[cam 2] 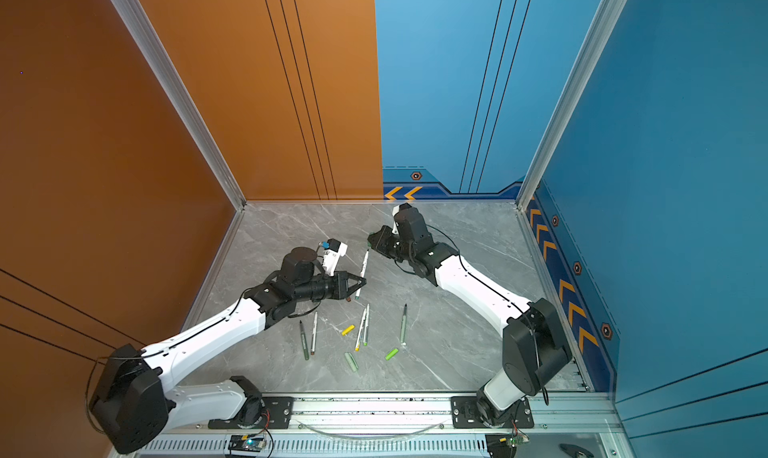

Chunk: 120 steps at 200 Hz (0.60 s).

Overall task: Insert the pens into the pen caps
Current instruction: 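Bring the green cap down onto the pen tip held by the left gripper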

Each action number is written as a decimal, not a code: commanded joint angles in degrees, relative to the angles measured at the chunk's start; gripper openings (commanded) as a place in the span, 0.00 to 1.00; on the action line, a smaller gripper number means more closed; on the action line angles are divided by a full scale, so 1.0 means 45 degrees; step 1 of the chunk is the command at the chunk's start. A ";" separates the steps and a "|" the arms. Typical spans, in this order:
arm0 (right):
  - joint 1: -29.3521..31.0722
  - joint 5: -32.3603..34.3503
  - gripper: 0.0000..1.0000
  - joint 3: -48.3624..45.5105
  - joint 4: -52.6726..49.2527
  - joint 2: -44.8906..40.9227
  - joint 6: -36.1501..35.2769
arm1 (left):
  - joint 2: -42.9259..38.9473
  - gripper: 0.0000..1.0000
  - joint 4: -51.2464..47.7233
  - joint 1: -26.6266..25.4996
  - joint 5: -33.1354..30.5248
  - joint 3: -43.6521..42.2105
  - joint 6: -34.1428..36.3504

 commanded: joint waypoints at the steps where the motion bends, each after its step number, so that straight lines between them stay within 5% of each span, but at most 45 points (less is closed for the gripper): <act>1: 0.0135 -0.0191 0.00 -0.0187 -0.0199 -0.0253 -0.0075 | 0.0003 0.00 0.0193 0.0030 -0.0263 0.0210 -0.0087; 120: 0.0271 -0.0486 0.00 -0.0053 -0.0253 -0.0136 -0.0075 | -0.0067 0.00 0.0278 0.0164 -0.0586 0.0108 -0.0215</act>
